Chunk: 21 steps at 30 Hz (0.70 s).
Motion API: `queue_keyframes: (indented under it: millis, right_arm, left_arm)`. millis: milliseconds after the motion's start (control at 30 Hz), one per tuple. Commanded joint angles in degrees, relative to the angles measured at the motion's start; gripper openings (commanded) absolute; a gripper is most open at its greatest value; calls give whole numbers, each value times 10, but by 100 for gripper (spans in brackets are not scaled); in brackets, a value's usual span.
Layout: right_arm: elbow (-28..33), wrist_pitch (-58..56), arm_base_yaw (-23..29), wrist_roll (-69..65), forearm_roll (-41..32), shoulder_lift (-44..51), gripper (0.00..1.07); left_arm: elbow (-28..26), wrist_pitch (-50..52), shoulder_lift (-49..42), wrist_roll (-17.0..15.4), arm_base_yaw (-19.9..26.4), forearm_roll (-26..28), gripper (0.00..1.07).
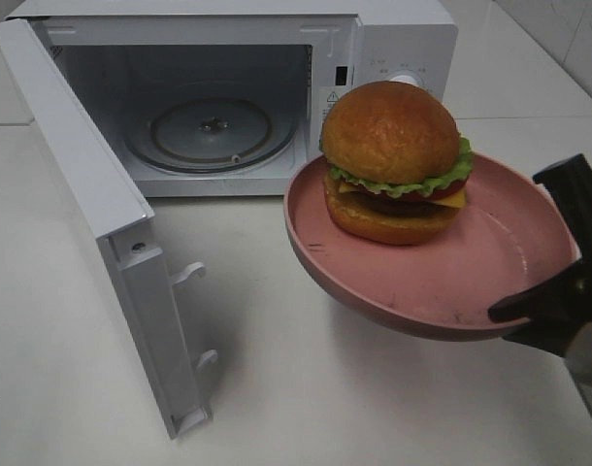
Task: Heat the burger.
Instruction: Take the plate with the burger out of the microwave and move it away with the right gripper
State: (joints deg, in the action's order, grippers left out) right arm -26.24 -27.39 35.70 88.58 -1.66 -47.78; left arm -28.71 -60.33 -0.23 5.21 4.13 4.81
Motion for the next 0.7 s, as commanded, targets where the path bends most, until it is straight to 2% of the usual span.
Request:
queue_keyframes:
  millis: [33, 333, 433, 700]
  right_arm:
    - [1, 0, -1, -37, 32, 52, 0]
    - [9, -69, -1, -139, 110, 143, 0]
    - [9, -73, -1, -147, 116, 148, 0]
    - [9, -96, -1, -252, 198, 157, 0]
  left_arm:
    - [2, 9, -11, -1, 0, 5, 100]
    - [2, 9, -11, -1, 0, 5, 100]
    - [2, 9, -11, -1, 0, 5, 100]
    - [2, 9, -11, -1, 0, 5, 100]
